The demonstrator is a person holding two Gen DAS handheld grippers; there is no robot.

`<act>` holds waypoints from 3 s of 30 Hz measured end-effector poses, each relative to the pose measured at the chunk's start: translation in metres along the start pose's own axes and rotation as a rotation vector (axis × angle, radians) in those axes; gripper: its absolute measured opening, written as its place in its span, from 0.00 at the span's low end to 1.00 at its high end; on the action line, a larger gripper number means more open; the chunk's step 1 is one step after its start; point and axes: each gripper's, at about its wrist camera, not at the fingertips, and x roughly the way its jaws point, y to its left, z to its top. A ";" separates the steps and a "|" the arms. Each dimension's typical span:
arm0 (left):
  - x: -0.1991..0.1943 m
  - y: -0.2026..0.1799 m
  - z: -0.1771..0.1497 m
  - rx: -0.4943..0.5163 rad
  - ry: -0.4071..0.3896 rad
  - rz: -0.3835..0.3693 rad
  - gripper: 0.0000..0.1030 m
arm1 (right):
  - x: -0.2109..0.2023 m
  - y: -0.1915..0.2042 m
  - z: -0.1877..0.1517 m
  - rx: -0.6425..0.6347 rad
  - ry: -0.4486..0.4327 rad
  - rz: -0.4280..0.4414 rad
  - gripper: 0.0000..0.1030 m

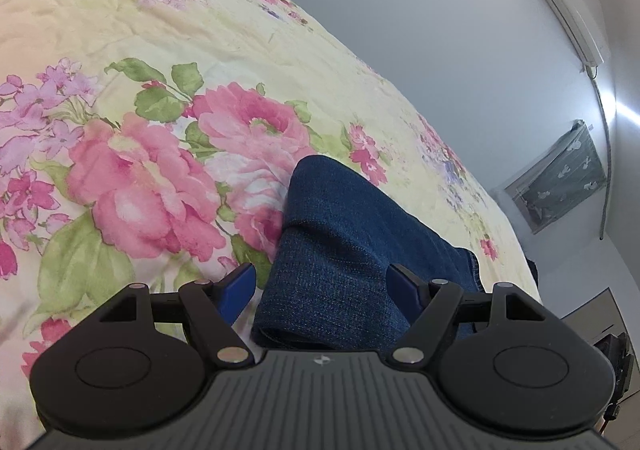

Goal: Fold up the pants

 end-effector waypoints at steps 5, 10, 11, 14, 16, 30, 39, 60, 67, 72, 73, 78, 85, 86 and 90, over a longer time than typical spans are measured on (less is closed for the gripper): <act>0.024 0.002 -0.011 0.059 0.092 0.116 0.83 | 0.034 0.005 -0.013 -0.149 0.062 -0.222 0.07; 0.022 0.007 -0.009 0.022 0.080 0.072 0.83 | 0.015 0.054 -0.027 -0.413 -0.073 -0.376 0.18; 0.021 0.009 -0.008 0.002 0.074 0.055 0.83 | 0.009 0.063 -0.033 -0.468 -0.112 -0.384 0.18; 0.020 0.018 -0.006 -0.073 0.069 0.002 0.83 | 0.001 0.087 -0.051 -0.593 -0.182 -0.323 0.18; 0.020 0.019 -0.007 -0.088 0.073 -0.020 0.80 | 0.005 0.095 -0.062 -0.654 -0.153 -0.276 0.18; -0.003 0.005 -0.030 -0.090 0.038 0.069 0.23 | 0.042 0.106 -0.044 -0.636 0.001 -0.237 0.32; 0.000 0.024 -0.035 -0.159 0.031 0.012 0.24 | 0.123 0.184 -0.003 -0.854 0.193 -0.093 0.55; -0.021 0.026 -0.047 -0.198 -0.033 -0.037 0.21 | 0.235 0.215 0.020 -0.876 0.457 -0.148 0.08; -0.018 0.029 -0.063 -0.175 0.008 0.029 0.08 | 0.269 0.203 -0.008 -0.875 0.376 -0.278 0.08; -0.023 0.033 -0.062 -0.225 -0.015 -0.002 0.09 | 0.233 0.204 0.007 -0.818 0.198 -0.264 0.27; -0.024 0.033 -0.061 -0.227 -0.016 -0.004 0.09 | 0.219 0.205 0.013 -0.816 0.160 -0.263 0.27; -0.025 0.032 -0.061 -0.230 -0.018 0.007 0.10 | 0.134 0.188 0.002 -0.855 0.126 -0.182 0.28; -0.023 0.023 -0.061 -0.196 -0.017 0.042 0.12 | 0.065 0.108 -0.053 -0.808 0.170 -0.263 0.28; -0.023 0.023 -0.061 -0.195 -0.016 0.045 0.13 | 0.063 0.094 -0.057 -0.807 0.176 -0.306 0.28; -0.021 0.021 -0.060 -0.183 -0.013 0.060 0.13 | 0.022 0.063 -0.056 -0.755 0.119 -0.319 0.22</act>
